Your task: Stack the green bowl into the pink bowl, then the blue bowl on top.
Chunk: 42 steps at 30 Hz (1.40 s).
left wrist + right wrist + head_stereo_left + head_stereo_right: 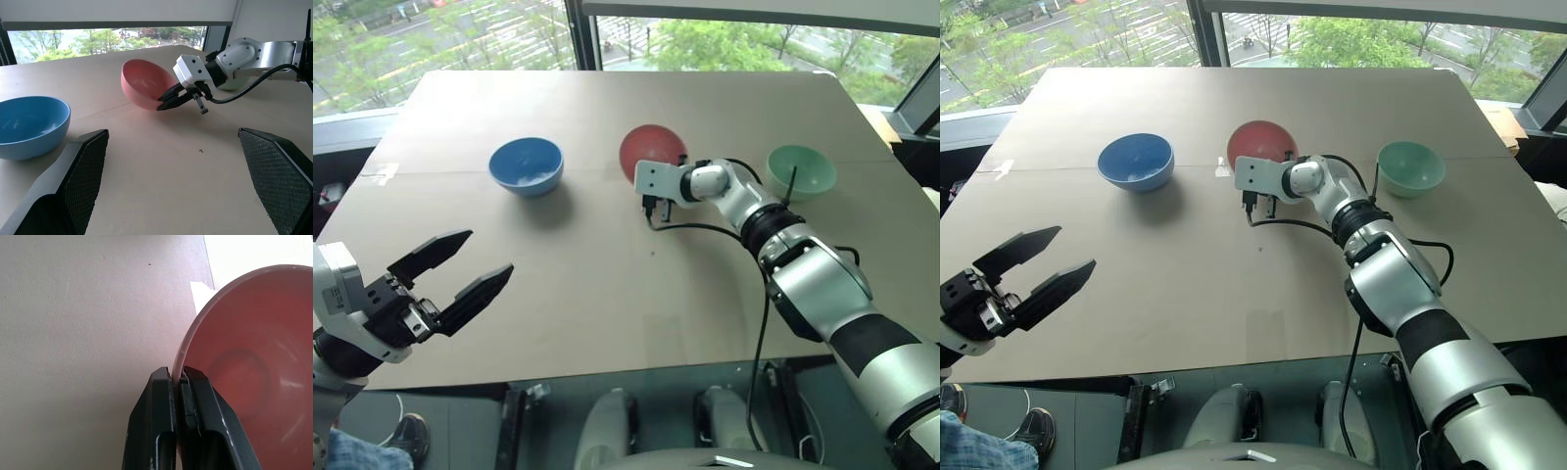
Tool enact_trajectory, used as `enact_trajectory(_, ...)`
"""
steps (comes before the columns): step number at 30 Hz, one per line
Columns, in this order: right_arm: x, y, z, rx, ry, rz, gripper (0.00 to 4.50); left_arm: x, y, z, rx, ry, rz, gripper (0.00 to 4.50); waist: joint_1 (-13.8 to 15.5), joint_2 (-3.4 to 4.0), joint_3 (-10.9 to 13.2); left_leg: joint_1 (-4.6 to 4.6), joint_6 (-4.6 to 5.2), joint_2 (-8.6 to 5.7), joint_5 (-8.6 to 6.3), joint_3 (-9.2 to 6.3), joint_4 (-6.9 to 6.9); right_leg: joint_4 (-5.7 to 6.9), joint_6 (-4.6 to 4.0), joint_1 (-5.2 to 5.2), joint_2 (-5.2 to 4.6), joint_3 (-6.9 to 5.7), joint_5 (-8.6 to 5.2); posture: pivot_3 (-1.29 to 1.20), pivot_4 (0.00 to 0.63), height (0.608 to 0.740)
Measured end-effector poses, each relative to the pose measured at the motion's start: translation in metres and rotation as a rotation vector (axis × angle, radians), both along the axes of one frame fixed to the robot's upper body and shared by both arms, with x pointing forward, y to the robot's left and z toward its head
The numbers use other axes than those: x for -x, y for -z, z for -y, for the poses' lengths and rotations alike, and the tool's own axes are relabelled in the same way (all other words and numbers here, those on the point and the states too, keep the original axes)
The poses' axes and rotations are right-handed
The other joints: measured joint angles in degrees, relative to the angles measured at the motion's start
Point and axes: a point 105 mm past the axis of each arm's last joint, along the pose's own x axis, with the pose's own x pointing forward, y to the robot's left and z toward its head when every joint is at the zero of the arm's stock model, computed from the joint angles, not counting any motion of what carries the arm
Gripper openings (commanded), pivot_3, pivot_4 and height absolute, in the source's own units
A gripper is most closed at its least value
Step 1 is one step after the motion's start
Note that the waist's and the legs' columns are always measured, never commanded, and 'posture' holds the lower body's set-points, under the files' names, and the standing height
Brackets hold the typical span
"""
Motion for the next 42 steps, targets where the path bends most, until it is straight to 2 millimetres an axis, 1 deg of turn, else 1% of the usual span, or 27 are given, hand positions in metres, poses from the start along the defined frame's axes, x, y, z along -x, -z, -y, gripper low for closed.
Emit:
enact_trajectory(3,0.005,-0.003,0.001,0.007,-0.053,-0.004,0.07,0.000,0.001,0.000,-0.008,-0.005,-0.001,4.50,0.1,0.00,0.0,-0.02,0.00,0.00,0.00,-0.01,0.00,-0.01,0.00,0.00,0.00,-0.01,0.00,0.00,0.150,0.740)
enact_trajectory(5,0.014,-0.001,0.008,0.010,-0.115,-0.044,0.07,0.000,0.001,0.000,-0.012,-0.007,0.003,4.50,0.3,-0.03,0.0,-0.04,0.00,0.00,0.00,-0.04,0.00,0.00,0.01,0.01,0.00,-0.03,0.00,0.00,0.150,0.740)
enact_trajectory(6,0.025,0.002,0.015,0.018,-0.168,-0.079,0.07,0.000,0.003,0.000,-0.017,-0.003,-0.004,4.50,0.4,-0.04,0.0,-0.06,0.01,0.00,0.00,-0.06,0.01,0.00,0.01,0.02,-0.02,-0.05,0.00,0.00,0.150,0.740)
enact_trajectory(7,0.029,0.003,0.017,0.021,-0.183,-0.092,0.07,0.000,0.003,0.000,-0.018,-0.002,-0.004,4.50,0.4,-0.08,-0.1,-0.07,0.01,0.00,0.00,-0.06,0.01,0.00,0.02,0.07,-0.02,-0.05,0.01,0.00,0.150,0.740)
enact_trajectory(10,0.054,0.012,0.031,0.054,-0.251,-0.165,0.07,-0.001,0.008,0.001,-0.025,0.008,-0.020,4.50,0.4,-0.20,-0.1,-0.07,0.01,0.01,0.00,-0.03,0.03,-0.01,0.02,0.06,-0.02,-0.05,0.01,0.00,0.150,0.740)
enact_trajectory(12,0.090,0.014,0.043,0.116,-0.332,-0.234,0.07,-0.006,0.008,0.000,-0.019,0.013,-0.012,4.50,0.7,-0.18,-0.1,-0.03,0.00,0.04,0.00,-0.07,0.03,-0.03,0.01,0.07,-0.02,-0.08,0.00,0.00,0.150,0.740)
enact_trajectory(14,0.104,0.013,0.045,0.136,-0.359,-0.264,0.07,-0.008,0.007,-0.001,-0.014,0.013,-0.008,4.50,0.6,-0.21,-0.1,-0.02,-0.02,0.05,0.01,-0.07,0.03,-0.01,0.01,0.07,-0.01,-0.08,0.00,0.00,0.150,0.740)
enact_trajectory(15,0.119,0.010,0.048,0.157,-0.380,-0.284,0.07,-0.010,0.006,0.000,-0.014,0.029,-0.002,4.50,0.5,-0.24,-0.1,-0.01,-0.03,0.05,0.02,-0.07,0.05,0.02,0.00,0.08,-0.01,-0.07,0.00,0.00,0.150,0.740)
enact_trajectory(19,0.140,0.003,0.050,0.167,-0.378,-0.305,0.07,-0.017,0.004,0.000,-0.017,0.049,0.011,4.50,0.5,-0.37,-0.2,0.11,-0.03,0.04,0.02,-0.07,0.09,0.03,-0.01,0.12,-0.02,-0.07,0.00,0.00,0.150,0.740)
enact_trajectory(21,0.143,0.003,0.049,0.165,-0.365,-0.315,0.07,-0.020,0.006,0.000,-0.018,0.056,0.007,4.50,0.6,-0.40,-0.2,0.11,-0.02,0.02,0.02,-0.07,0.09,0.02,-0.01,0.12,-0.04,-0.06,0.00,0.00,0.150,0.740)
enact_trajectory(23,0.143,0.005,0.048,0.164,-0.349,-0.326,0.69,-0.022,0.010,0.001,-0.016,0.069,-0.006,4.50,0.6,-0.43,-0.3,0.07,-0.02,0.01,0.02,-0.08,0.09,0.01,-0.01,0.09,-0.06,-0.07,0.00,0.00,0.150,0.740)
enact_trajectory(24,0.142,0.005,0.048,0.160,-0.339,-0.321,0.91,-0.023,0.009,0.001,-0.013,0.072,0.000,4.50,0.7,-0.44,-0.3,0.04,-0.02,0.01,0.02,-0.08,0.09,0.01,-0.02,0.07,-0.06,-0.07,0.00,0.00,0.150,0.740)
enact_trajectory(27,0.138,0.004,0.046,0.138,-0.306,-0.309,2.20,-0.026,0.006,0.001,-0.011,0.076,0.020,4.50,0.8,-0.44,-0.3,0.04,-0.02,0.02,0.02,-0.09,0.08,0.01,-0.02,0.07,-0.06,-0.08,-0.01,0.00,0.150,0.740)
enact_trajectory(28,0.137,0.004,0.045,0.129,-0.295,-0.305,2.51,-0.026,0.006,0.002,-0.013,0.079,0.021,4.50,0.8,-0.44,-0.3,0.04,-0.02,0.01,0.02,-0.08,0.08,0.00,-0.02,0.07,-0.07,-0.08,-0.01,0.00,0.150,0.740)
enact_trajectory(29,0.136,0.003,0.045,0.121,-0.283,-0.301,3.00,-0.026,0.007,0.002,-0.015,0.082,0.020,4.50,0.8,-0.44,-0.3,0.04,-0.02,0.01,0.02,-0.08,0.08,0.00,-0.02,0.07,-0.07,-0.07,-0.01,0.00,0.150,0.740)
enact_trajectory(31,0.133,0.002,0.044,0.102,-0.254,-0.296,3.80,-0.027,0.009,0.003,-0.019,0.085,0.015,4.50,0.8,-0.44,-0.3,0.03,-0.01,0.01,0.02,-0.09,0.08,0.00,-0.02,0.07,-0.07,-0.08,-0.01,0.00,0.150,0.740)
enact_trajectory(32,0.132,0.002,0.044,0.096,-0.243,-0.296,3.97,-0.027,0.009,0.004,-0.018,0.086,0.014,4.50,0.8,-0.44,-0.3,0.03,-0.02,0.01,0.02,-0.09,0.08,0.01,-0.02,0.07,-0.07,-0.08,-0.01,0.00,0.150,0.740)
enact_trajectory(36,0.129,-0.004,0.052,0.054,-0.180,-0.321,3.97,-0.027,0.010,0.005,-0.015,0.091,0.011,4.50,1.0,-0.44,-0.2,0.02,-0.01,0.01,0.02,-0.09,0.08,0.00,-0.02,0.07,-0.09,-0.08,-0.01,0.00,0.150,0.740)
enact_trajectory(39,0.127,-0.023,0.071,-0.015,-0.126,-0.372,3.97,-0.028,0.010,0.005,-0.014,0.094,0.012,4.50,1.6,-0.43,-0.2,0.01,0.00,0.01,0.01,-0.09,0.08,-0.03,-0.02,0.07,-0.11,-0.08,-0.01,0.00,0.150,0.740)
enact_trajectory(42,0.119,-0.048,0.091,-0.120,-0.053,-0.405,3.97,-0.029,0.009,0.007,-0.011,0.103,0.016,4.50,1.8,-0.43,-0.2,0.01,0.01,0.01,0.00,-0.11,0.08,-0.02,-0.04,0.07,-0.14,-0.11,-0.01,0.00,0.150,0.740)
